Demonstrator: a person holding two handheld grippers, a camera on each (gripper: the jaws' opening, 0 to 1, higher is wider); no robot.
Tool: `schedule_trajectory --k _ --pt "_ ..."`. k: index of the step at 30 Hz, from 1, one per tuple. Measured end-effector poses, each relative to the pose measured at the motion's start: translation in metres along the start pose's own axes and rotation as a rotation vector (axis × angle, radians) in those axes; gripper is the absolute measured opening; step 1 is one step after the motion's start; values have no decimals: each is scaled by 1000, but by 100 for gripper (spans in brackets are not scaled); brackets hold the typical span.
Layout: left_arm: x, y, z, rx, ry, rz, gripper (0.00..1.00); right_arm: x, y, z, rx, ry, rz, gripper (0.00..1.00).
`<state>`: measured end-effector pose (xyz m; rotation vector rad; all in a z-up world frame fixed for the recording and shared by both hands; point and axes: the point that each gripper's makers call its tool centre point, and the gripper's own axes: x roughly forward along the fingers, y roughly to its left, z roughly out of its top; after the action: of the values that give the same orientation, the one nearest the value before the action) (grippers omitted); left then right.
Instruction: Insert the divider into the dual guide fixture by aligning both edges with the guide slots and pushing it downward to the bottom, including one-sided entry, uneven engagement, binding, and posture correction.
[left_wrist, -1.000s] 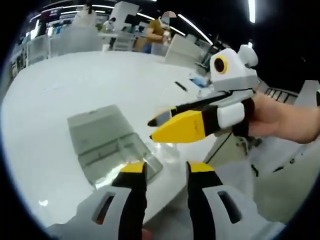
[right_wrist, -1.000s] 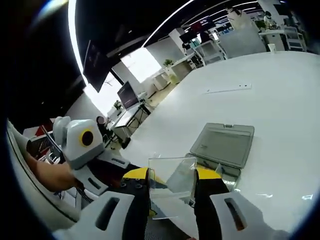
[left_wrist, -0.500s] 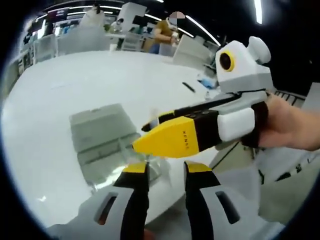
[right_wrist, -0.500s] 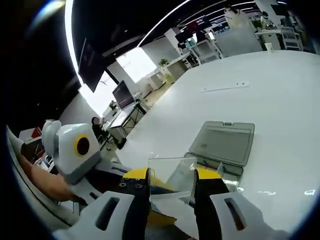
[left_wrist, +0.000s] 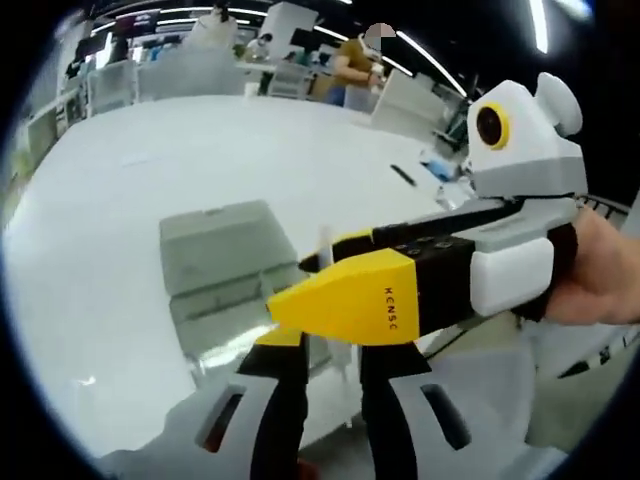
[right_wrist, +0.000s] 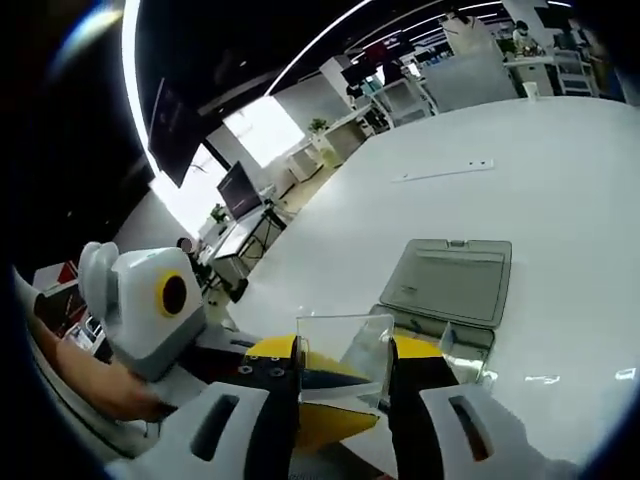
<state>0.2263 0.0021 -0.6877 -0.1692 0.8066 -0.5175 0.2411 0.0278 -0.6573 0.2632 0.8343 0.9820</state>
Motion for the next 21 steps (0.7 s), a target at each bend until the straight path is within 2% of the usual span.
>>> schedule_trajectory --k 21 --pt "3 4 -1 -25 7 17 5 3 -2 -2 21 1 -40 30"
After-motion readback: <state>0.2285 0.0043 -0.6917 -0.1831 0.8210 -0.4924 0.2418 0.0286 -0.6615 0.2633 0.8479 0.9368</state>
